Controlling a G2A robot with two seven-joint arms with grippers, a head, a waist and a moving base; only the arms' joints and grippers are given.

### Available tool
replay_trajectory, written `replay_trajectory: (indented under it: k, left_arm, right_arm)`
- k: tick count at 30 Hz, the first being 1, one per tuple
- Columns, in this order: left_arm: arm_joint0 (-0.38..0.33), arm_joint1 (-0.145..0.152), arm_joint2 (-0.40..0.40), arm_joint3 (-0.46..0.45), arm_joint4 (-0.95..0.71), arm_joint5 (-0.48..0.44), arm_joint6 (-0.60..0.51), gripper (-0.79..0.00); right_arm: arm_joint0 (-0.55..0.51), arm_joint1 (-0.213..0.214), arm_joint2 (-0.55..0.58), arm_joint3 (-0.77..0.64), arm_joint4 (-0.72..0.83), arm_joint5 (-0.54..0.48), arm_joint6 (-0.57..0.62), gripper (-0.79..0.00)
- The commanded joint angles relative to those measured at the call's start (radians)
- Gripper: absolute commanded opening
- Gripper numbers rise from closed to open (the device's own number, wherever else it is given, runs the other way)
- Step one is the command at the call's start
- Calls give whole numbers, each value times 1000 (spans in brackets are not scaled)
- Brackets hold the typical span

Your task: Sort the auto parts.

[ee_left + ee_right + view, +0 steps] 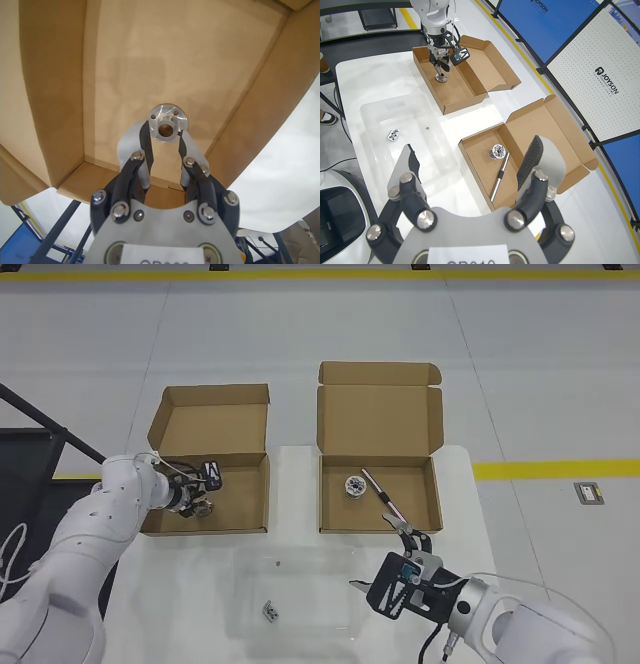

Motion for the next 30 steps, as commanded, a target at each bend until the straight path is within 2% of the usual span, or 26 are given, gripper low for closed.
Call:
replay_trajectory:
  k: [1, 4, 8, 10, 15, 21, 26, 30]
  left_arm:
    - [-5, -3, -1, 12, 7, -5, 12, -496]
    - [-19, -4, -12, 30, 4, -10, 40, -489]
    - [-48, 4, -29, 29, -5, -66, 105, -471]
    - [-52, 14, -30, 16, 6, -67, 154, -511]
    - [-46, 54, -7, -28, 46, -67, 306, -474]
    - [-35, 136, 65, -147, 126, -67, 538, -468]
    - [-33, 227, 118, -259, 139, -67, 722, -459]
    - [-28, 308, 168, -406, 139, -67, 806, -422]
  right_arm:
    - [0, 0, 0, 0, 0, 0, 0, 0]
    - [0, 0, 0, 0, 0, 0, 0, 0]
    - [0, 0, 0, 0, 0, 0, 0, 0]
    - [0, 0, 0, 0, 0, 0, 0, 0]
    - [0, 0, 0, 0, 0, 0, 0, 0]
    - [0, 0, 0, 0, 0, 0, 0, 0]
    - [0, 0, 0, 0, 0, 0, 0, 0]
    - [0, 0, 0, 0, 0, 0, 0, 0]
